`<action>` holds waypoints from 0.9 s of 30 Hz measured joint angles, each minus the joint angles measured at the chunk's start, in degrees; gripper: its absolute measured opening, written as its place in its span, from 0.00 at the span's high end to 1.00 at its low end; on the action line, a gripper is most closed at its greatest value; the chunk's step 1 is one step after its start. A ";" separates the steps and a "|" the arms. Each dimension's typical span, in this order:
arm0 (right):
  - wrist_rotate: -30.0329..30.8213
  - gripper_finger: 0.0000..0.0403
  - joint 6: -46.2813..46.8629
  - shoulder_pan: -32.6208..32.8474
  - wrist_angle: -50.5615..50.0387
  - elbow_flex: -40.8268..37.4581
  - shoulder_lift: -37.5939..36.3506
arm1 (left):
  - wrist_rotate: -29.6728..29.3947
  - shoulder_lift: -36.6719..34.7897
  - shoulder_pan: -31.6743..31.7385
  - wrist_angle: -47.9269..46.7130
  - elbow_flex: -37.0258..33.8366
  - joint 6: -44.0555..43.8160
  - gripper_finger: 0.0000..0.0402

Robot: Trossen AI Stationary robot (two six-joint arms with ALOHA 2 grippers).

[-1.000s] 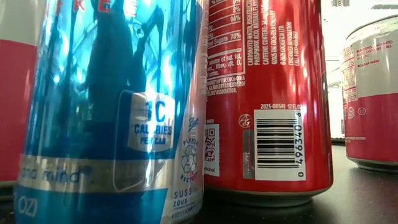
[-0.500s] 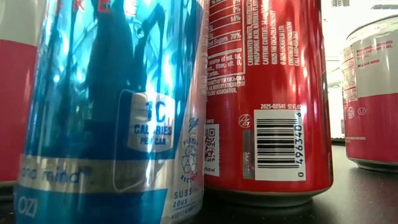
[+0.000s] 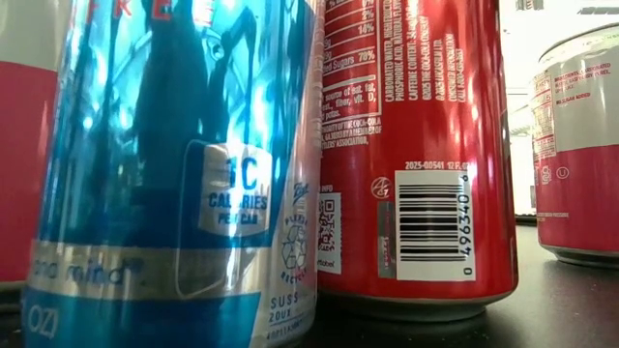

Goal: Sort soda cans
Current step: Put the red soda can into the right transparent bin

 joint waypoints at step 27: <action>-1.47 0.30 0.45 -0.02 0.97 -0.34 0.09 | 0.00 0.00 -0.04 -0.02 0.00 0.04 0.93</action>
